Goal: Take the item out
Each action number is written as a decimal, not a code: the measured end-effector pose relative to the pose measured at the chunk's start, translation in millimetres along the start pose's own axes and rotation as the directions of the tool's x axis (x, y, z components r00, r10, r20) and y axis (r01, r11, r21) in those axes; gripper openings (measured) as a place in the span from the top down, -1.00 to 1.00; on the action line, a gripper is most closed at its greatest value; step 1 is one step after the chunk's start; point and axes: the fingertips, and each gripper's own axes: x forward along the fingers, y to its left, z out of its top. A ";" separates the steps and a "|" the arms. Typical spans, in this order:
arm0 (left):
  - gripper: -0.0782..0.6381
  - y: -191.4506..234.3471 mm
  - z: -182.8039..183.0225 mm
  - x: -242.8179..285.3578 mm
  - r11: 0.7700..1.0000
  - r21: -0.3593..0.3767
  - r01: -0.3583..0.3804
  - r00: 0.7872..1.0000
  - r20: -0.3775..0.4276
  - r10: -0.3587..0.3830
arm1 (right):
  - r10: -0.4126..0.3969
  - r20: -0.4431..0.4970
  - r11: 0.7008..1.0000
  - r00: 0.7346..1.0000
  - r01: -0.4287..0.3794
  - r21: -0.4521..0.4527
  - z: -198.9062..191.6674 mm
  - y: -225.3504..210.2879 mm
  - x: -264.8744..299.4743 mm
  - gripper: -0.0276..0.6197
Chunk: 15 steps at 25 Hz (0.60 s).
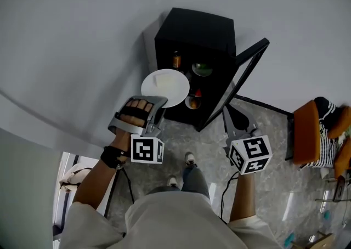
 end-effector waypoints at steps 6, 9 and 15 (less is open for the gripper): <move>0.73 6.5 4.6 -10.8 0.999 0.002 0.038 0.999 -0.009 -0.038 | 0.016 0.003 0.999 1.000 -0.016 -0.040 9.5 6.4 1.8 0.89; 0.73 6.9 5.7 -14.4 0.999 -0.003 0.053 0.998 -0.016 -0.053 | 0.017 0.011 0.999 1.000 -0.017 -0.034 14.2 5.7 2.6 0.89; 0.73 0.2 1.0 -28.7 0.999 -0.009 0.047 0.999 -0.023 -0.047 | -0.013 0.020 0.999 1.000 0.014 -0.045 14.5 12.7 -0.5 0.90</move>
